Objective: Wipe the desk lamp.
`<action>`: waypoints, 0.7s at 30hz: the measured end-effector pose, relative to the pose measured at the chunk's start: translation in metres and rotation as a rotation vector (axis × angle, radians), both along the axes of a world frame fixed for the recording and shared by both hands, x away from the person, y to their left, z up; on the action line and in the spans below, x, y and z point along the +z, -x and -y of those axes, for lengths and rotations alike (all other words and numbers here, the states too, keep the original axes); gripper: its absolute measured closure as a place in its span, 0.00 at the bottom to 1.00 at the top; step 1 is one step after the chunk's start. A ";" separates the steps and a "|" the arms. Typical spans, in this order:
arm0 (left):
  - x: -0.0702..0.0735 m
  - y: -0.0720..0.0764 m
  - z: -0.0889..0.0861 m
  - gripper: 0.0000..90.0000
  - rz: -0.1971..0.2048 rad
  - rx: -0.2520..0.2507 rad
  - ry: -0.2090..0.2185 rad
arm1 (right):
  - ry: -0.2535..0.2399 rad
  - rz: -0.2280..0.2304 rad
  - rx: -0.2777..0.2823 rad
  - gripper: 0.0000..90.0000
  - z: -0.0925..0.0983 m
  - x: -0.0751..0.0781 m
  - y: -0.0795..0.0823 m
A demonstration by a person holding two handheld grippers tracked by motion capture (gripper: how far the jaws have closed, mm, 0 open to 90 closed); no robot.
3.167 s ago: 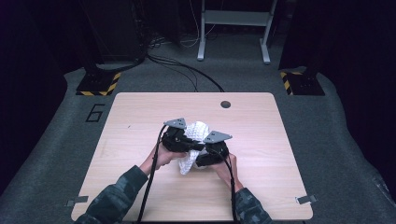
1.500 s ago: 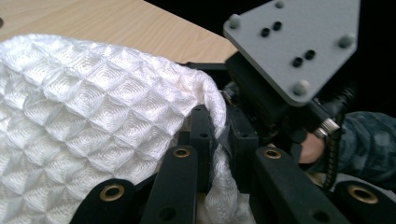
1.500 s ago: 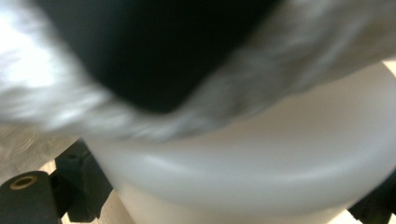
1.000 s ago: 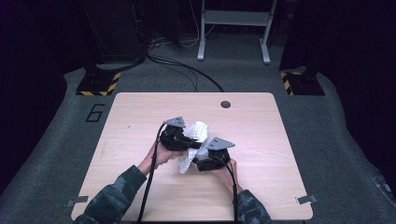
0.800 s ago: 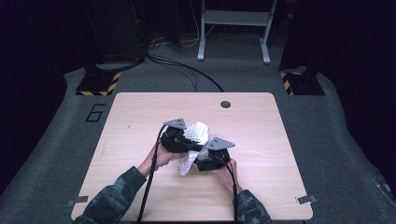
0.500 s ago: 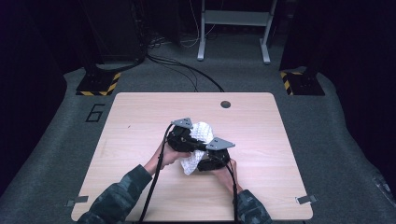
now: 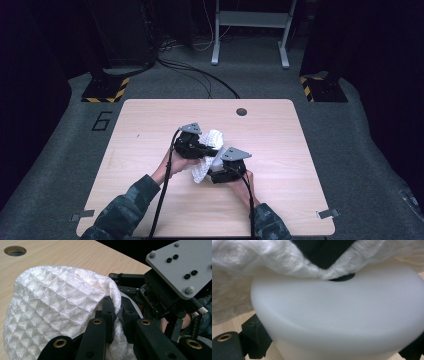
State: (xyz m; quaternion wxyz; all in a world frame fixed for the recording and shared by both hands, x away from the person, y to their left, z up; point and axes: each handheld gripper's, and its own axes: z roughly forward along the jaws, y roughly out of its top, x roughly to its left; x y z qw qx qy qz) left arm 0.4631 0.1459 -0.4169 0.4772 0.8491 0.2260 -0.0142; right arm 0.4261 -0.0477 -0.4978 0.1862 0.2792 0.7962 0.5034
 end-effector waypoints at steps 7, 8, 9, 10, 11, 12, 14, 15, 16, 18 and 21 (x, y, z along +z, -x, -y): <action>-0.001 0.004 -0.002 0.93 0.000 0.005 0.010 | -0.009 0.007 -0.019 0.08 -0.001 -0.001 0.002; -0.001 0.004 -0.002 0.93 -0.005 0.006 0.013 | -0.018 0.008 -0.024 0.08 0.000 -0.002 0.003; -0.002 0.003 -0.003 0.93 -0.008 0.001 0.020 | -0.015 0.012 -0.023 0.08 0.000 -0.002 0.004; -0.002 0.003 -0.003 0.93 -0.010 0.001 0.020 | -0.012 0.015 -0.023 0.08 0.000 -0.002 0.004; -0.002 0.004 -0.003 0.93 -0.015 0.001 0.024 | -0.012 0.015 -0.023 0.08 0.000 -0.002 0.004; -0.002 0.004 -0.002 0.93 -0.014 0.002 0.022 | -0.007 0.020 -0.016 0.08 0.000 -0.002 0.004; -0.002 0.005 -0.002 0.93 -0.009 0.003 0.017 | -0.011 0.010 -0.019 0.07 0.001 -0.002 0.005; -0.002 0.005 -0.002 0.93 -0.011 0.003 0.016 | -0.008 0.011 -0.013 0.06 0.001 -0.003 0.006; -0.002 0.005 -0.002 0.93 -0.010 0.004 0.016 | -0.001 0.010 -0.011 0.05 0.001 -0.004 0.006; -0.002 0.005 -0.002 0.93 -0.011 0.005 0.017 | 0.001 -0.013 -0.009 0.03 0.001 -0.007 0.006; -0.002 0.005 -0.002 0.93 -0.010 0.006 0.017 | 0.017 -0.023 -0.016 0.04 0.000 -0.011 0.007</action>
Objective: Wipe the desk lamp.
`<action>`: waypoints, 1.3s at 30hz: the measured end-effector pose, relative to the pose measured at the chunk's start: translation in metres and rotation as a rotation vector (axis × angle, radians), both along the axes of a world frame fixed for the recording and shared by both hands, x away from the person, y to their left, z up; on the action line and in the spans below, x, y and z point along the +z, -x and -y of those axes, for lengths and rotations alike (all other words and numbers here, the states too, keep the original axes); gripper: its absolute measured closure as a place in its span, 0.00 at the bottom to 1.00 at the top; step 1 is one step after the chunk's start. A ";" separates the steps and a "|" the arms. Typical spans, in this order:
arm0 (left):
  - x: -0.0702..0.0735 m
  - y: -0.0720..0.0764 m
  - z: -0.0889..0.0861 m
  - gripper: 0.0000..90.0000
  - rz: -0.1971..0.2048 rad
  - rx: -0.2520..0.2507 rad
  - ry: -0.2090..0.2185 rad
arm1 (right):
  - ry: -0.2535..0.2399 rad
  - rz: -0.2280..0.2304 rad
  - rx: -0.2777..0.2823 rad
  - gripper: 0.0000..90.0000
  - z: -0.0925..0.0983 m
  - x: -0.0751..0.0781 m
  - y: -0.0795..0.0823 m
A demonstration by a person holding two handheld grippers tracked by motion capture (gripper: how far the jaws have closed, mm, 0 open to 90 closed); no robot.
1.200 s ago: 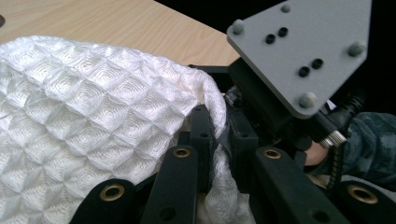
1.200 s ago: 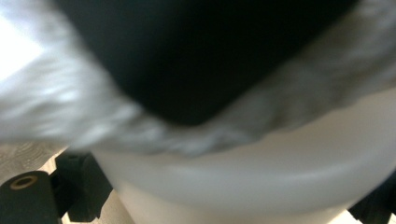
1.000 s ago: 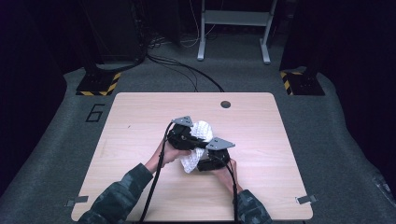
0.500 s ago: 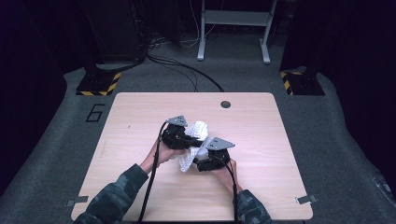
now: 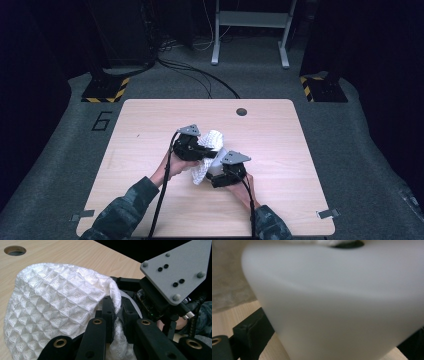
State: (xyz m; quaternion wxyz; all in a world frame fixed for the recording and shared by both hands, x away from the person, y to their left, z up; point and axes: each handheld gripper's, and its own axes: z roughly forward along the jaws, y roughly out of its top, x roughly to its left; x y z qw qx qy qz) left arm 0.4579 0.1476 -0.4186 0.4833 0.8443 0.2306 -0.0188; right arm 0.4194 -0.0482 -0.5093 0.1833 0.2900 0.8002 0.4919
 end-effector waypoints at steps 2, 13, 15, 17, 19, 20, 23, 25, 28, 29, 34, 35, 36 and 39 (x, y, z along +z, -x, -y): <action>0.000 0.000 0.000 0.93 0.000 0.000 0.000 | 0.013 0.009 -0.003 0.07 0.000 -0.001 0.000; 0.001 0.003 0.006 0.93 -0.008 -0.026 -0.001 | 0.006 0.015 0.010 0.09 0.003 -0.004 -0.001; 0.001 0.002 0.009 0.93 -0.026 -0.026 0.011 | 0.006 0.016 0.011 0.09 0.003 -0.004 -0.001; 0.001 0.003 0.012 0.93 -0.014 -0.033 0.004 | 0.005 0.016 0.011 0.09 0.003 -0.004 0.000; 0.002 0.002 0.015 0.93 -0.015 -0.031 0.004 | 0.001 0.011 0.006 0.09 0.002 -0.004 0.000; 0.002 0.000 0.017 0.93 -0.010 -0.029 -0.001 | 0.000 0.010 0.006 0.09 0.002 -0.004 0.000; 0.003 -0.004 0.021 0.93 0.003 -0.013 -0.010 | 0.001 0.003 0.003 0.09 0.002 -0.004 0.001; 0.003 -0.005 0.022 0.93 -0.005 -0.009 -0.003 | 0.000 0.000 0.001 0.09 0.002 -0.004 0.001; 0.001 -0.007 0.024 0.93 -0.028 -0.012 0.015 | 0.000 0.010 0.001 0.09 0.002 -0.004 0.001; 0.000 -0.008 0.023 0.93 -0.051 -0.026 0.033 | 0.001 0.013 0.002 0.09 0.002 -0.004 0.001; -0.001 -0.008 0.021 0.93 -0.076 -0.054 0.047 | 0.000 0.022 0.007 0.09 0.002 -0.005 0.000; -0.001 -0.008 0.020 0.93 -0.076 -0.062 0.047 | 0.001 0.022 0.007 0.09 0.002 -0.005 0.000; -0.001 -0.007 0.019 0.93 -0.069 -0.064 0.040 | 0.001 0.021 0.007 0.09 0.002 -0.005 0.000; 0.001 -0.004 0.015 0.93 -0.038 -0.055 0.015 | 0.004 0.020 0.008 0.09 0.002 -0.005 0.000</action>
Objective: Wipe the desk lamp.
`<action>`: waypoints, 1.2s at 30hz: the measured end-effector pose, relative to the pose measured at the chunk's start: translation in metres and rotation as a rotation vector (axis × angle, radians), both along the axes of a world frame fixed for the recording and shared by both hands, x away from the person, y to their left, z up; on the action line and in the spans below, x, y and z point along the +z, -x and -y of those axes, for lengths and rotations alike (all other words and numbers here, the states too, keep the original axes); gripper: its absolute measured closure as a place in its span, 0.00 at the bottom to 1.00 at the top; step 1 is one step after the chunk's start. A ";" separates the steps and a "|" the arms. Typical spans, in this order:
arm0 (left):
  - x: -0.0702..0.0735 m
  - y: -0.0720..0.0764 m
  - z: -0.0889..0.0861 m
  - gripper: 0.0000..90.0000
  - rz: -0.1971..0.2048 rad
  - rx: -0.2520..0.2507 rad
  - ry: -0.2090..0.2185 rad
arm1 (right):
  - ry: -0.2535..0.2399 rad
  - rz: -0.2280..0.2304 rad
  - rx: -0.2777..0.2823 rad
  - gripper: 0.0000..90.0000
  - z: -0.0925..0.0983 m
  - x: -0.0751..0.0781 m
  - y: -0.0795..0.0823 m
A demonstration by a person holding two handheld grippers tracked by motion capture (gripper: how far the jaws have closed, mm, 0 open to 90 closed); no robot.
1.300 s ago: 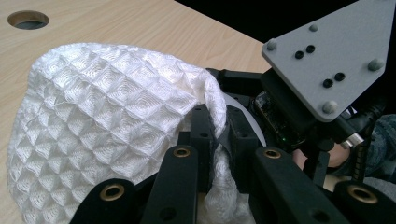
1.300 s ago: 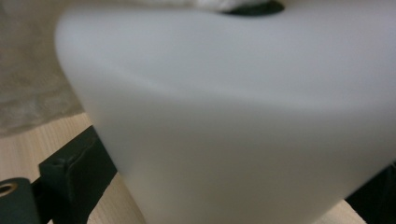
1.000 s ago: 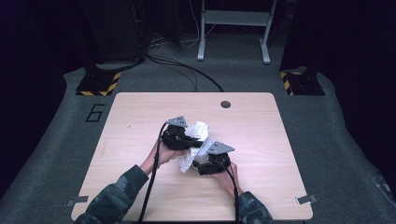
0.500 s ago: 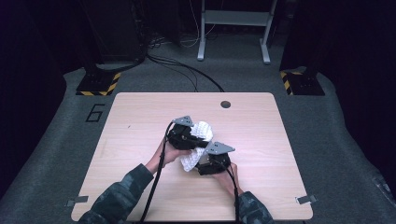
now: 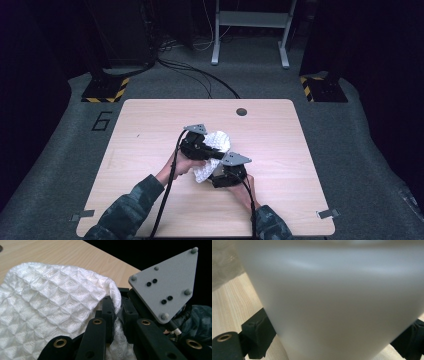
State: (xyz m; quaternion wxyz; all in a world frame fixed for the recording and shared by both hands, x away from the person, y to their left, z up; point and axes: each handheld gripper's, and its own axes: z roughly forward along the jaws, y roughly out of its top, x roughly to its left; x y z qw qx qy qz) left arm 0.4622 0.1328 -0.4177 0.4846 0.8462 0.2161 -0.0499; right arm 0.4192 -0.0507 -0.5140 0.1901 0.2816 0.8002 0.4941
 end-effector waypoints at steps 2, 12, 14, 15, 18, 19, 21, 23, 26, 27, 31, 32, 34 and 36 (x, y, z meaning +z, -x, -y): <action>0.000 0.002 -0.005 0.93 0.026 0.027 -0.016 | -0.001 0.000 0.001 0.09 0.000 0.000 0.000; -0.003 0.006 -0.032 0.93 0.059 0.100 0.023 | 0.001 -0.006 0.001 0.09 0.000 0.000 0.000; -0.005 0.007 -0.038 0.93 0.065 0.123 0.038 | 0.003 -0.005 0.002 0.09 0.000 0.000 0.000; -0.006 0.007 -0.040 0.93 0.069 0.129 0.043 | 0.003 -0.006 0.001 0.09 0.000 0.000 0.000; -0.007 0.008 -0.043 0.93 0.069 0.135 0.054 | 0.005 -0.004 0.003 0.09 0.000 0.000 0.000; -0.007 0.009 -0.044 0.93 0.078 0.145 0.053 | 0.005 -0.004 0.003 0.09 0.000 0.000 0.000; -0.008 0.011 -0.045 0.93 0.089 0.154 0.054 | 0.006 -0.004 0.004 0.09 0.000 0.000 0.000; -0.008 0.013 -0.047 0.93 0.099 0.162 0.054 | 0.007 -0.004 0.004 0.09 0.000 0.000 0.000; -0.008 0.015 -0.050 0.93 0.121 0.172 0.040 | 0.008 -0.003 0.004 0.09 0.000 0.000 0.000; -0.008 0.015 -0.050 0.93 0.121 0.172 0.040 | 0.008 -0.003 0.004 0.09 0.000 0.000 0.000; -0.011 0.018 -0.056 0.93 0.122 0.181 0.026 | 0.014 0.004 0.008 0.09 0.000 0.000 -0.001; -0.011 0.018 -0.056 0.93 0.122 0.181 0.026 | 0.014 0.004 0.008 0.09 0.000 0.000 -0.001; -0.014 0.019 -0.059 0.93 0.116 0.180 0.019 | 0.015 0.004 0.011 0.09 0.000 0.000 -0.001; -0.017 0.020 -0.061 0.92 0.111 0.174 0.013 | 0.016 0.004 0.011 0.09 0.000 0.000 -0.001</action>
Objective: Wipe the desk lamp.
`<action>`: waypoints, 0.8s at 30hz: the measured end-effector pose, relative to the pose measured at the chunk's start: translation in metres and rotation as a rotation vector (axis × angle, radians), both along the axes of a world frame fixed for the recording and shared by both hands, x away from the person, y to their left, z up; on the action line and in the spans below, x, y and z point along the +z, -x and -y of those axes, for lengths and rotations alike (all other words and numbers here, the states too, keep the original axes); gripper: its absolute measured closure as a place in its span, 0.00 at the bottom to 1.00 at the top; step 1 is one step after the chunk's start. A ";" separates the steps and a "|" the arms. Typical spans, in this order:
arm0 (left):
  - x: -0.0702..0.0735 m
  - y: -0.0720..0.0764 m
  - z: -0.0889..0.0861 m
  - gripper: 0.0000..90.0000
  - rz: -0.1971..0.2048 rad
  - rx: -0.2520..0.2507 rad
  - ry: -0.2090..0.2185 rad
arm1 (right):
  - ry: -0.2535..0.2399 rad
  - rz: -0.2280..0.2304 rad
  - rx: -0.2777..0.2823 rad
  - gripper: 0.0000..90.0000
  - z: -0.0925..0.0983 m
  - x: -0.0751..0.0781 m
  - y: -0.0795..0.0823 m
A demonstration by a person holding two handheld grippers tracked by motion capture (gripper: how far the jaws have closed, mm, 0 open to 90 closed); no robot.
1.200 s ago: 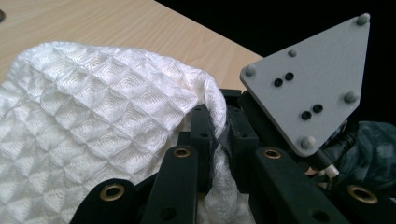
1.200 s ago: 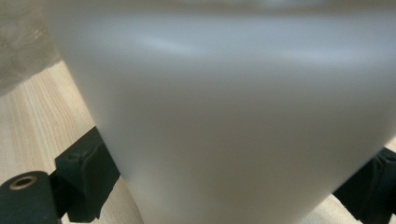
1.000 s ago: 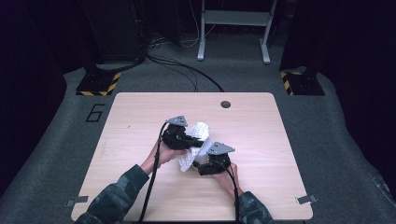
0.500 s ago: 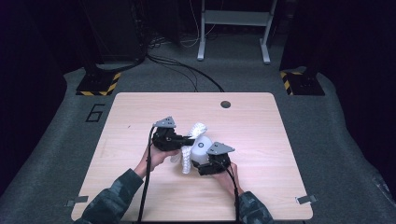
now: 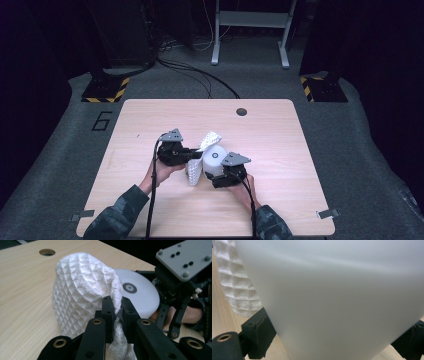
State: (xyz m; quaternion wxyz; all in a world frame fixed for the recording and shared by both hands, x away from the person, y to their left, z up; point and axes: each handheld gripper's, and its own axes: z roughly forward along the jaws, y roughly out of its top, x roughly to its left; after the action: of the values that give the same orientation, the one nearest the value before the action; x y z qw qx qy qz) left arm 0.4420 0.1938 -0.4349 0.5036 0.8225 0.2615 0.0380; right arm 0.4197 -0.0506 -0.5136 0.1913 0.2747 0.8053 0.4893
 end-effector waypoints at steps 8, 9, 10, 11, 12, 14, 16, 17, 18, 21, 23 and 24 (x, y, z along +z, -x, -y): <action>-0.012 0.005 -0.003 0.91 -0.022 -0.047 -0.037 | 0.001 0.001 -0.005 0.09 0.000 0.000 0.000; -0.013 0.005 -0.003 0.91 -0.026 -0.059 -0.040 | 0.001 0.001 -0.005 0.09 0.000 0.000 0.000; -0.015 0.006 -0.002 0.91 -0.027 -0.064 -0.050 | 0.001 0.001 -0.005 0.09 0.000 0.000 0.000; -0.017 0.007 0.000 0.90 -0.022 -0.091 -0.078 | 0.002 0.001 -0.005 0.09 0.000 0.000 0.000; -0.017 0.007 0.000 0.90 -0.022 -0.091 -0.078 | 0.002 0.001 -0.005 0.09 0.000 0.000 0.000; -0.019 0.008 0.002 0.90 -0.023 -0.097 -0.101 | 0.002 0.001 -0.005 0.09 0.000 0.000 0.000; -0.022 0.009 0.003 0.90 -0.019 -0.108 -0.113 | 0.002 0.001 -0.004 0.09 0.000 0.000 0.000; -0.024 0.010 0.003 0.90 -0.021 -0.109 -0.123 | 0.002 0.001 -0.005 0.09 -0.001 0.000 0.000; -0.025 0.010 0.003 0.90 -0.027 -0.113 -0.128 | 0.002 0.001 -0.005 0.09 0.000 0.000 0.000; -0.032 0.009 0.004 0.90 -0.040 -0.110 -0.128 | 0.002 0.001 -0.005 0.09 -0.001 0.000 0.000; -0.034 0.008 0.004 0.90 -0.043 -0.120 -0.134 | 0.002 0.001 -0.005 0.09 -0.001 0.000 0.000; -0.037 0.007 0.005 0.90 -0.052 -0.123 -0.140 | 0.002 0.001 -0.005 0.09 0.000 0.000 0.000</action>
State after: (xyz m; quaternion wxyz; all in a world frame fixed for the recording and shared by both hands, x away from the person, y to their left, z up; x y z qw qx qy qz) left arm 0.4350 0.1891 -0.4717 0.4392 0.8710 0.2202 0.0039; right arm 0.4197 -0.0501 -0.5137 0.1932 0.2761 0.8050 0.4883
